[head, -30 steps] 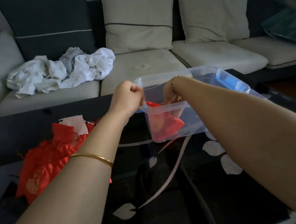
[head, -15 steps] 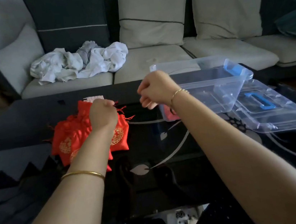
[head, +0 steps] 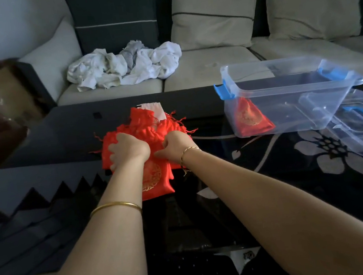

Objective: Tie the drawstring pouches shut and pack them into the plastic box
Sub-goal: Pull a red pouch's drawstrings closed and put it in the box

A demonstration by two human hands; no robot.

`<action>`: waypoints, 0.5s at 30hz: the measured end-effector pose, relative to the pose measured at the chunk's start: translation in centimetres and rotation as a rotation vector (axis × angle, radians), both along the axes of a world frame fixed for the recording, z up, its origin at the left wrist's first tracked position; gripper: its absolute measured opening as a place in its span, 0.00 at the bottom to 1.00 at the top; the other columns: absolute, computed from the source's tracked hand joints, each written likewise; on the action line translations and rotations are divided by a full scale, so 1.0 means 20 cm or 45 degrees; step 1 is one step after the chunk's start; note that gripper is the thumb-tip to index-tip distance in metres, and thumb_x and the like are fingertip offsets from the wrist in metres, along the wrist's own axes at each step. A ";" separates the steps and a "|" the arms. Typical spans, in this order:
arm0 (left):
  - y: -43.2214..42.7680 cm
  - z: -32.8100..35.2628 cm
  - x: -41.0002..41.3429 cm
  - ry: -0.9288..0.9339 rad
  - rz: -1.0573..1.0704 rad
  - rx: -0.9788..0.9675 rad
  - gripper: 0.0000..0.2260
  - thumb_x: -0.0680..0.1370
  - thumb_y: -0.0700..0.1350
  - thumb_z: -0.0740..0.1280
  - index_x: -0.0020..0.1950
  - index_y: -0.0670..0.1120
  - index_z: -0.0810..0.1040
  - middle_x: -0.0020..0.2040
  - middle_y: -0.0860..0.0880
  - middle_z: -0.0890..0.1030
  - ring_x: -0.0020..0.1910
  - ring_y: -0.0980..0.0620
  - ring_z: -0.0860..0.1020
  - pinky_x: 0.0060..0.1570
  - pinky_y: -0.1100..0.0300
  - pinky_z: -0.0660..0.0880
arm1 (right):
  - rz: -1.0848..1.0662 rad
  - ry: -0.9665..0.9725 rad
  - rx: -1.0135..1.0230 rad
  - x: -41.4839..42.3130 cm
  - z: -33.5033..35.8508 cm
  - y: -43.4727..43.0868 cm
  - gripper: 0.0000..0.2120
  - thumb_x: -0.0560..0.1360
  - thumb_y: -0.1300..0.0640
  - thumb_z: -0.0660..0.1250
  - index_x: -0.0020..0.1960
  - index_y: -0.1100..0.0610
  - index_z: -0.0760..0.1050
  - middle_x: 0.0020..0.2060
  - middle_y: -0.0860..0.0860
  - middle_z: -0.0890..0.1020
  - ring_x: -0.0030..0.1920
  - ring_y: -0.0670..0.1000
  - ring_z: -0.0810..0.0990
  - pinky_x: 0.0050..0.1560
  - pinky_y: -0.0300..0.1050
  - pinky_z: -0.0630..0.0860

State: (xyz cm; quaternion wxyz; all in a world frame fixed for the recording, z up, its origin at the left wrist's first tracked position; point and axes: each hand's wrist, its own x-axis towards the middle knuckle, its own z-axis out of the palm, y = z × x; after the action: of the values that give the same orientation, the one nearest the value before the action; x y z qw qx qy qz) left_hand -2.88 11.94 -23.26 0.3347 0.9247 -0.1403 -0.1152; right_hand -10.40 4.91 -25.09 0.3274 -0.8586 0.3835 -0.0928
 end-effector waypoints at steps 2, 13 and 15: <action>0.00 0.01 0.01 -0.017 -0.014 -0.025 0.21 0.77 0.39 0.59 0.70 0.43 0.65 0.69 0.37 0.63 0.66 0.36 0.68 0.67 0.45 0.65 | -0.017 -0.050 -0.017 0.00 0.00 0.00 0.18 0.72 0.56 0.69 0.29 0.57 0.65 0.28 0.51 0.69 0.29 0.48 0.66 0.28 0.45 0.65; -0.08 0.17 -0.16 -0.072 -0.898 -0.304 0.07 0.74 0.40 0.70 0.51 0.46 0.82 0.44 0.49 0.82 0.47 0.50 0.79 0.53 0.54 0.75 | -0.097 -0.444 0.288 -0.47 0.25 -0.17 0.04 0.72 0.61 0.70 0.44 0.56 0.75 0.40 0.51 0.78 0.37 0.45 0.77 0.30 0.33 0.75; -0.13 0.18 -0.23 -0.163 -0.934 -0.371 0.07 0.74 0.39 0.70 0.51 0.45 0.82 0.43 0.51 0.81 0.47 0.52 0.79 0.51 0.56 0.75 | -0.153 -0.456 0.260 -0.57 0.28 -0.18 0.04 0.72 0.61 0.70 0.46 0.57 0.76 0.39 0.49 0.78 0.38 0.45 0.78 0.32 0.32 0.77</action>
State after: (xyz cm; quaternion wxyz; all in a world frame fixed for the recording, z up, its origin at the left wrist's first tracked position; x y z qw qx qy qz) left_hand -7.42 9.37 -19.71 0.3894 0.7613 -0.4968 -0.1481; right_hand -21.90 1.25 -19.52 0.4695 -0.7663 0.3772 -0.2238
